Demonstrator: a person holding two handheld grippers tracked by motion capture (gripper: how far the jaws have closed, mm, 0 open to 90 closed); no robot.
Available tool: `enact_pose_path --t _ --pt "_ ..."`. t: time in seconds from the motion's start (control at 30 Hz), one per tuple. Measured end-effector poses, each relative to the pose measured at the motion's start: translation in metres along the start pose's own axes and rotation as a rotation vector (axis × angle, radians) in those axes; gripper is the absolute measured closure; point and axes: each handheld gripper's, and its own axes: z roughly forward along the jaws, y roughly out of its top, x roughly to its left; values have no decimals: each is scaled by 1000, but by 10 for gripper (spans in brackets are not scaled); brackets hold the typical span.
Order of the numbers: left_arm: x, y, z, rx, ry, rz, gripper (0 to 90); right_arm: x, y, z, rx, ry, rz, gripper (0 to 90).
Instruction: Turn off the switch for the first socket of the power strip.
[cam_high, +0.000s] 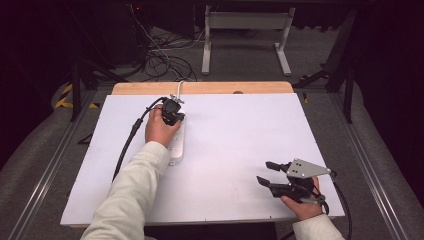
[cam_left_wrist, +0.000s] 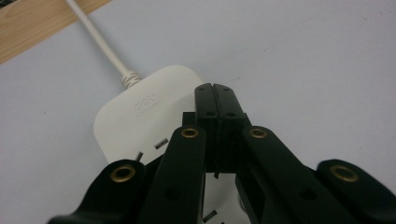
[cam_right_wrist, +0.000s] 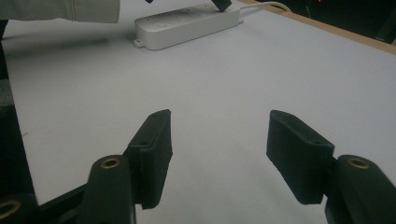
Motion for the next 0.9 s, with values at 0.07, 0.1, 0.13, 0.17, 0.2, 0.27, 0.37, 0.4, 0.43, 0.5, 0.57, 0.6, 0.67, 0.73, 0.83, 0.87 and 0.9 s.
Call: enact_pose_path --t 0.07,0.1,0.13,0.17,0.2,0.27,0.37,0.4,0.43,0.5,0.57,0.6,0.67,0.73,0.83,0.87,0.9 --pt "-1 0 0 -2 5 6 900 0 0 0 -1 3 2 411" --pt "-1 -1 0 -5 4 3 900 0 0 0 -1 3 1 411" --pt "0 -1 0 -7 13 4 900 0 0 0 0 2 0 411" --pt "1 -2 0 -10 27 0 900 0 0 0 0 1 -1 411" --pt "4 -3 -1 -7 52 -2 900 0 0 0 0 1 -1 411" --pt "11 -7 -2 -35 -12 -57 900 0 0 0 -3 3 1 411" --pt "14 -14 -3 -69 -36 -80 900 0 0 0 -3 8 1 411" --pt "13 -14 -2 -71 -37 -77 900 0 0 1 -1 8 2 411" --pt "13 -14 -3 -71 -32 -71 900 0 0 1 2 6 -1 411" --pt "13 -14 -3 -72 -25 -65 900 0 0 1 5 6 -2 411" --pt "11 -16 -2 -82 -15 -54 900 1 0 1 3 6 -3 411" --pt "10 -17 -2 -91 -11 -56 900 1 0 1 5 6 -3 411" --pt "8 -18 -2 -97 -3 -42 900 0 0 2 5 6 2 411" --pt "6 -18 -2 -100 18 -27 900 0 0 2 5 6 1 411" --pt "3 -18 -2 -91 39 -6 900 0 0 2 6 7 -1 411" --pt "3 -18 -2 -93 31 -11 900 0 0 1 7 6 -2 411" --pt "4 -18 -2 -92 26 -8 900 0 0 1 7 7 -2 411"
